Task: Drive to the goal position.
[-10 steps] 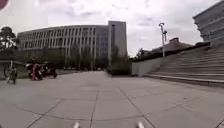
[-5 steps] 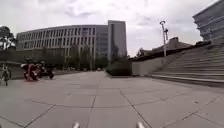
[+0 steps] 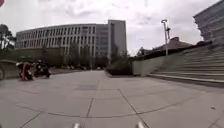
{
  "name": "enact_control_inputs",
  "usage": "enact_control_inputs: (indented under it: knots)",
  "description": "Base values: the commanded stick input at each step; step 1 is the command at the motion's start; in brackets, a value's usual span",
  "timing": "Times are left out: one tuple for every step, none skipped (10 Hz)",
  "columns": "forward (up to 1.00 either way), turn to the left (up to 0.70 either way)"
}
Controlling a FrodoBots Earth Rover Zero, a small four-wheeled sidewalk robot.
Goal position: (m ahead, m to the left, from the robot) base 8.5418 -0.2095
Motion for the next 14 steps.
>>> enact_control_inputs:
  knots:
    - [0.70, 0.01]
    - [0.70, 0.01]
    - [0.70, 0.01]
    - [0.70, 0.01]
    - [0.70, 0.01]
    - [0.70, 0.01]
    - [0.70, 0.01]
    - [0.70, 0.07]
    - [0.70, 0.14]
    - [0.70, 0.13]
    - [0.70, 0.06]
    - [0.70, 0.03]
    - [0.70, 0.01]
    - [0.70, 0.01]
